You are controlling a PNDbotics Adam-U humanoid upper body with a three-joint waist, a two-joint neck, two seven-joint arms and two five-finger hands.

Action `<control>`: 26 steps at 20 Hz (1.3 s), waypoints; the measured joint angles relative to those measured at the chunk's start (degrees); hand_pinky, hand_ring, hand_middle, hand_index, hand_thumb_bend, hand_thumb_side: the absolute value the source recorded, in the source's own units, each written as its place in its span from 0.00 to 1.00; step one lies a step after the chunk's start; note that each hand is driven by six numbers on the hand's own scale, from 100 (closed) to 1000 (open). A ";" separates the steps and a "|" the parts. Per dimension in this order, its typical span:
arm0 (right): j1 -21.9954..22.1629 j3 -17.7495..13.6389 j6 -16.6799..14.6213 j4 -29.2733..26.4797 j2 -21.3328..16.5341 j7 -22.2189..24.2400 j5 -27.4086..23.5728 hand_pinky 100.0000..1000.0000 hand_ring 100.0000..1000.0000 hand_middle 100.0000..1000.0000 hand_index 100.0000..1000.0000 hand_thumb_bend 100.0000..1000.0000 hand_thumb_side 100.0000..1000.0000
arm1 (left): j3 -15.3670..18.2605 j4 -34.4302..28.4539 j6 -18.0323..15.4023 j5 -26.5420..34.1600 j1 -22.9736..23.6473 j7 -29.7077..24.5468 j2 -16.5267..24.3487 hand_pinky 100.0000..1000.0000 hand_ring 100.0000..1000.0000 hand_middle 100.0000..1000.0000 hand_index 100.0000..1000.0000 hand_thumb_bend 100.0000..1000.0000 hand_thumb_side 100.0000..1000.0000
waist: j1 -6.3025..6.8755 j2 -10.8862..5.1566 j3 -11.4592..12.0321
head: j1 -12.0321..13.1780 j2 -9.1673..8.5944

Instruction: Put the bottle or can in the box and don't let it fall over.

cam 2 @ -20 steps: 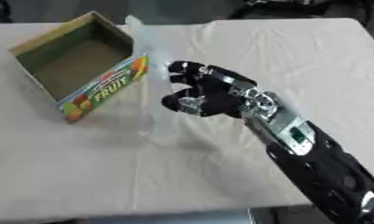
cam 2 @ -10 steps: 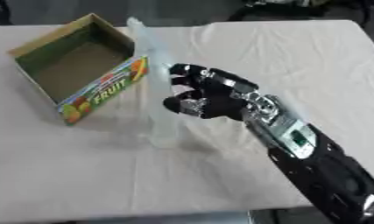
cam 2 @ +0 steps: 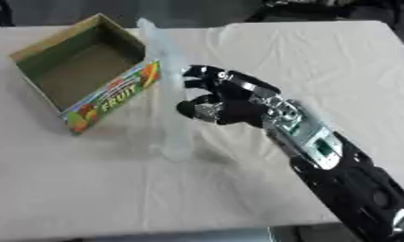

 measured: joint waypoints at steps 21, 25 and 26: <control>-1.43 0.10 -0.11 0.37 0.43 1.93 0.08 0.81 1.00 1.00 0.95 0.37 0.24 | 0.00 0.00 -0.11 0.03 0.01 -0.22 -0.46 0.74 0.78 0.74 0.80 0.64 0.73 | 0.08 0.50 -0.04 | 0.12 -0.41; -1.44 0.41 -0.19 0.37 0.55 2.96 0.01 0.81 1.00 1.00 0.95 0.37 0.24 | 0.00 0.00 -0.15 0.06 0.01 -0.25 -0.46 0.74 0.77 0.74 0.80 0.64 0.73 | 0.09 0.52 -0.04 | 0.05 -0.43; -1.44 0.42 -0.17 0.37 0.55 3.15 0.00 0.81 1.00 1.00 0.95 0.37 0.24 | 0.00 0.00 -0.15 0.06 0.01 -0.25 -0.46 0.74 0.77 0.74 0.80 0.64 0.73 | 0.09 0.52 -0.04 | 0.02 -0.43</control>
